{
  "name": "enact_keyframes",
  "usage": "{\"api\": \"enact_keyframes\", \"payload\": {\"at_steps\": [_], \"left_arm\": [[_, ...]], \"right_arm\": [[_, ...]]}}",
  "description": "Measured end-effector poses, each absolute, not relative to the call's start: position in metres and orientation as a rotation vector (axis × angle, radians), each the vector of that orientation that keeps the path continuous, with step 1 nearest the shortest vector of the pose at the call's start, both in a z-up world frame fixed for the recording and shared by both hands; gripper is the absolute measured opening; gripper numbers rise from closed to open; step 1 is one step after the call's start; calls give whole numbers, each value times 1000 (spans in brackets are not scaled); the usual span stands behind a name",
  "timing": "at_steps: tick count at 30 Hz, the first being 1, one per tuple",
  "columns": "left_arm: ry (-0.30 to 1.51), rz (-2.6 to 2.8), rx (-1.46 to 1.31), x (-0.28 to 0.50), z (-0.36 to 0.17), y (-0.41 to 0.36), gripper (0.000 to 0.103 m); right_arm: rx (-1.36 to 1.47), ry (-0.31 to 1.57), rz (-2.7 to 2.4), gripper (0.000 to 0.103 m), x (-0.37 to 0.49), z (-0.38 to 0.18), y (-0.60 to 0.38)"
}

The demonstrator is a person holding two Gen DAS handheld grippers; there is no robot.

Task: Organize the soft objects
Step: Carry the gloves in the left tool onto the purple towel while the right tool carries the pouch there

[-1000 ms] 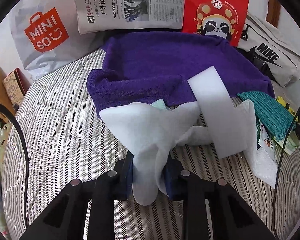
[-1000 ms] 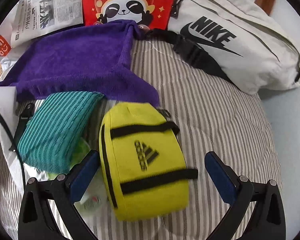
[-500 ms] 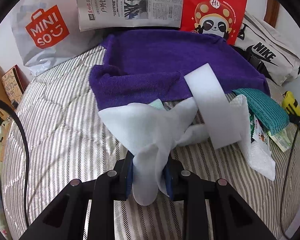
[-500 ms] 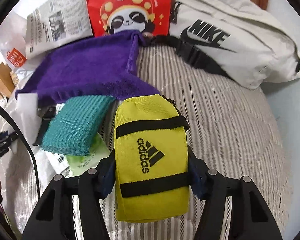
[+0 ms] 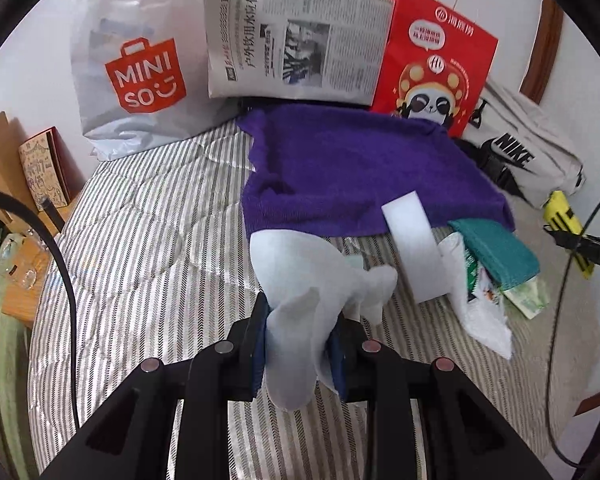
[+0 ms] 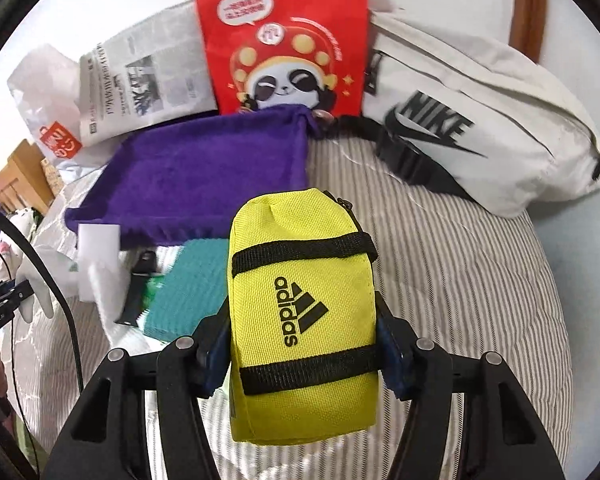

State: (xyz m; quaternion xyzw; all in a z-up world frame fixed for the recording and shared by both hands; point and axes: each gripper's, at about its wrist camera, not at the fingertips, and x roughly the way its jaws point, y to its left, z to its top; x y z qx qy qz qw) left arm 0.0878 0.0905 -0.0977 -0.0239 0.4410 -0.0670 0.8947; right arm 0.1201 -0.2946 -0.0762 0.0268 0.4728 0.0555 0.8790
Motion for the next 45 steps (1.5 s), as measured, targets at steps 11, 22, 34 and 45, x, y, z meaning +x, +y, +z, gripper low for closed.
{"api": "enact_keyframes", "payload": {"at_steps": [11, 22, 34, 45], "left_arm": [[845, -195, -85, 80, -62, 97, 20], [808, -229, -80, 93, -36, 91, 17], [770, -231, -76, 153, -12, 87, 17], [810, -257, -54, 229, -34, 74, 17]], "right_arm": [[38, 976, 201, 61, 131, -60, -261], [24, 956, 262, 61, 150, -43, -238], [33, 964, 225, 61, 213, -40, -232], [42, 1023, 194, 61, 282, -71, -232]]}}
